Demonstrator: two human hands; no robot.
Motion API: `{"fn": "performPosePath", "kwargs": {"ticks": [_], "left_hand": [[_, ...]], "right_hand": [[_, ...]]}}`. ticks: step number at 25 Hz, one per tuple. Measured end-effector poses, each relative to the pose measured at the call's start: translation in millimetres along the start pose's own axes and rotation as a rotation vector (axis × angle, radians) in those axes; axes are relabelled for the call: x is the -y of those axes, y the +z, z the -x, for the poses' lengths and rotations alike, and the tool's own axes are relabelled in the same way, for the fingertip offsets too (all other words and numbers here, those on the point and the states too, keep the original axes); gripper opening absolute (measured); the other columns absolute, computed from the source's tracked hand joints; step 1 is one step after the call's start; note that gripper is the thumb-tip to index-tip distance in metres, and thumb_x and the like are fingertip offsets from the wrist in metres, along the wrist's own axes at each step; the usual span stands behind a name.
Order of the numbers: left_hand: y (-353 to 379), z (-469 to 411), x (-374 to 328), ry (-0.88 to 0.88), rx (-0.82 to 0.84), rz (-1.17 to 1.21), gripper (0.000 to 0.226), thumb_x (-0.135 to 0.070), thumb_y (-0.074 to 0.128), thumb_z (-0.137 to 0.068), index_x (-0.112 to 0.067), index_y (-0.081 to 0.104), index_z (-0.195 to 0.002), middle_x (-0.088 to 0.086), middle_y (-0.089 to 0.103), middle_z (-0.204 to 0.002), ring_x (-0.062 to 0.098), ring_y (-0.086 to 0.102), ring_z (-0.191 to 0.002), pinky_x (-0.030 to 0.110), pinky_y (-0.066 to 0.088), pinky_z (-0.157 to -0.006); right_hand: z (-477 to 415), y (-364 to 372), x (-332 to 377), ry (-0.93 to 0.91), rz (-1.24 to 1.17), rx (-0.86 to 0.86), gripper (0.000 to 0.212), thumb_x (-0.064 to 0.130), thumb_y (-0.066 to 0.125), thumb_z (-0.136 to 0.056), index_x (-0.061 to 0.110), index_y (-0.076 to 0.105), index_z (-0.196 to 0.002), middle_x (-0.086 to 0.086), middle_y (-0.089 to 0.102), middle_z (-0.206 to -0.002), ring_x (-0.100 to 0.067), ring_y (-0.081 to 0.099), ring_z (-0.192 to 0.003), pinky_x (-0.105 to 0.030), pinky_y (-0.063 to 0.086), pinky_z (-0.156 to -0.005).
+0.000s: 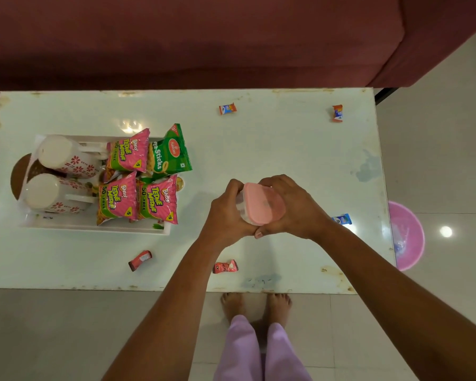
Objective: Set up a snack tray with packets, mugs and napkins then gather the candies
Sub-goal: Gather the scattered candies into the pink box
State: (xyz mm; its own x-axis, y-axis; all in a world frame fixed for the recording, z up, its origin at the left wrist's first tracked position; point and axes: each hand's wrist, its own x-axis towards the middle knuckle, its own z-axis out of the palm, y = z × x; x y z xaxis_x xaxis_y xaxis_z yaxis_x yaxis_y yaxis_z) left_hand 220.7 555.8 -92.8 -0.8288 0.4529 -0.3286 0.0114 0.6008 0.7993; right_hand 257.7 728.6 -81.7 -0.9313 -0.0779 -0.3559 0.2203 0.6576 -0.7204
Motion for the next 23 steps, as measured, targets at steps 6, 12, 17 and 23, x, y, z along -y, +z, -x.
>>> {"fn": "performPosePath", "kwargs": {"ticks": [6,12,17,23], "left_hand": [[0,-2,12,-0.092,0.02,0.128,0.076,-0.022,0.092,-0.048,-0.02,0.041,-0.105,-0.005,0.057,-0.104,0.007,0.058,-0.093,0.006,0.049,-0.069],[-2,18,49,-0.286,-0.103,0.307,0.081,-0.024,0.09,-0.051,-0.024,0.042,-0.115,-0.001,0.056,-0.122,0.019,0.059,-0.112,0.033,0.054,-0.09],[20,0,43,-0.177,-0.169,0.091,0.09,-0.04,0.088,-0.05,-0.024,0.043,-0.125,0.0,0.052,-0.13,0.021,0.045,-0.12,0.038,0.04,-0.101],[45,8,59,-0.16,-0.139,-0.07,0.088,-0.038,0.087,-0.055,-0.017,0.045,-0.13,0.002,0.052,-0.133,0.021,0.044,-0.124,0.026,0.023,-0.098]], "right_hand": [[3,3,-3,0.076,-0.265,-0.141,0.098,0.039,0.093,-0.04,0.023,0.044,-0.124,0.007,0.046,-0.119,-0.012,0.05,-0.106,-0.035,0.052,-0.087],[-11,-31,-18,0.226,-0.385,-0.248,0.097,0.056,0.079,-0.056,0.025,0.038,-0.138,0.004,0.045,-0.137,-0.017,0.054,-0.116,-0.033,0.05,-0.092],[-11,-12,-49,0.391,-0.271,-0.285,0.079,0.071,0.061,-0.07,0.021,0.048,-0.131,-0.006,0.059,-0.123,-0.024,0.056,-0.115,-0.044,0.046,-0.099],[-3,-13,-87,0.756,-0.744,-0.326,0.04,0.027,0.059,-0.09,0.016,0.051,-0.128,-0.011,0.055,-0.122,-0.037,0.054,-0.111,-0.052,0.056,-0.079]]}}
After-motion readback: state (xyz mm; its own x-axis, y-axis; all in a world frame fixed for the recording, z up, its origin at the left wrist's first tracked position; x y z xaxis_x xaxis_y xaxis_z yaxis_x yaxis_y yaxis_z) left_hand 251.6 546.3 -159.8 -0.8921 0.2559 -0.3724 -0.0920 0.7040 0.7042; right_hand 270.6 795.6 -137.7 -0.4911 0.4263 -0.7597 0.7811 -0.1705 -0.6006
